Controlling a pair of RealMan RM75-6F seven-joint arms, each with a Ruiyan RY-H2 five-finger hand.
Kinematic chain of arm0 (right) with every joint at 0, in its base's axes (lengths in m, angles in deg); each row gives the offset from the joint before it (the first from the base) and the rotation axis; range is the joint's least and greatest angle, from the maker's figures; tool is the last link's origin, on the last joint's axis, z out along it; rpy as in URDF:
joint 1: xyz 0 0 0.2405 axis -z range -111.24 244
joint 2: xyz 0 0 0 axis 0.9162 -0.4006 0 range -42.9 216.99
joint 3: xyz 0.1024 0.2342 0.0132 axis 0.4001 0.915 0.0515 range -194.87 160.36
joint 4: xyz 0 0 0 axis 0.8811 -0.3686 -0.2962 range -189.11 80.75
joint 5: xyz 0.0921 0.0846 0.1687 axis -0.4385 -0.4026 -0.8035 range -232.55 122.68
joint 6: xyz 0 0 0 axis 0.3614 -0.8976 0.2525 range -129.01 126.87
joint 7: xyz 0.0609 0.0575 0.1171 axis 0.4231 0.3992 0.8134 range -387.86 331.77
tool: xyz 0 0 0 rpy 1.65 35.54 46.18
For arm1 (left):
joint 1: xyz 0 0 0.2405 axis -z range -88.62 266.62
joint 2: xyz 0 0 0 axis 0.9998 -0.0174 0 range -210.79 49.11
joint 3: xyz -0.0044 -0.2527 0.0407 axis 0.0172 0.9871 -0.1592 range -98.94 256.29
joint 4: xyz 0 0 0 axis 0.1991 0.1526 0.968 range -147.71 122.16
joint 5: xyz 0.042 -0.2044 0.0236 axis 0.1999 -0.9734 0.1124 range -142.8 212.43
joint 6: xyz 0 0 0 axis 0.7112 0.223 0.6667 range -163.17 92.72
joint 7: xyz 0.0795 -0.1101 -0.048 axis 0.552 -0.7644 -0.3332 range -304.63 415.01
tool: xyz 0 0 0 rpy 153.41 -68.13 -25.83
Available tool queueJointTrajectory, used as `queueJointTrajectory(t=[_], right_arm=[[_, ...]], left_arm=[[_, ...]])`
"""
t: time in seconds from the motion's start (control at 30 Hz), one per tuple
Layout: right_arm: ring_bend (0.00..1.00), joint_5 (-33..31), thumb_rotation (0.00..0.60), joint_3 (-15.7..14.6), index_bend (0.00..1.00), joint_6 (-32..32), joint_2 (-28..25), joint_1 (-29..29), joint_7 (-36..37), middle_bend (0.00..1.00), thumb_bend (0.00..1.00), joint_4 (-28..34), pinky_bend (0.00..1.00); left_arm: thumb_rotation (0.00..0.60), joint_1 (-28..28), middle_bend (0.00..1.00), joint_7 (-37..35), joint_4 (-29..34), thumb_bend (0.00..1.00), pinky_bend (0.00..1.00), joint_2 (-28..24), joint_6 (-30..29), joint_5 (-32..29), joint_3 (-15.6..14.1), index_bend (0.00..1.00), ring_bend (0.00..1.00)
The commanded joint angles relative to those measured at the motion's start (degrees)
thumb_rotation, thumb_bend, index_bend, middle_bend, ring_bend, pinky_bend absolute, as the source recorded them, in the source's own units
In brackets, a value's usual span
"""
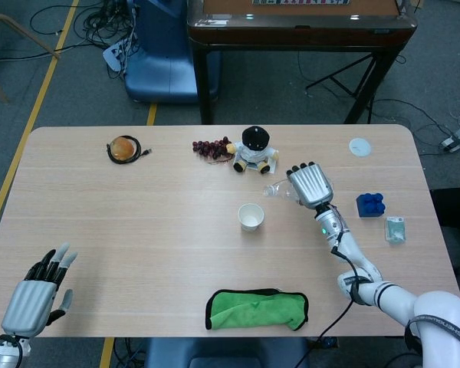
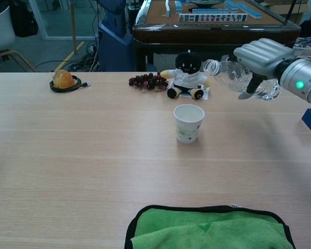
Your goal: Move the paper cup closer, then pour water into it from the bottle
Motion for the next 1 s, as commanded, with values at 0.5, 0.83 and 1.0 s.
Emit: queueJointTrajectory(t=[0.5, 0.83, 1.0], right_arm=[[0.56, -3.30, 0.600, -2.15, 0.63, 3.71, -1.72, -1.01, -16.38, 0.62, 0.14, 3.08, 0.64], [0.56, -6.18, 0.600, -2.24, 0.63, 4.51, -1.74, -1.61, -23.80, 0.62, 0.16, 5.07, 0.64], [0.56, -6.74, 0.600, -2.66, 0.63, 4.56, -1.53, -2.29, -27.47, 0.62, 0.17, 5.24, 0.64]], left_arm=[[0.600, 0.02, 0.00, -0.16, -0.04, 0.45, 0.16, -0.10, 0.33, 0.33, -0.01, 0.00, 0.00], [0.600, 0.04, 0.00, -0.50, 0.10, 0.45, 0.16, -0.26, 0.51, 0.11, 0.13, 0.00, 0.00], [0.600, 0.07, 0.00, -0.73, 0.23, 0.45, 0.16, -0.48, 0.60, 0.00, 0.21, 0.00, 0.00]])
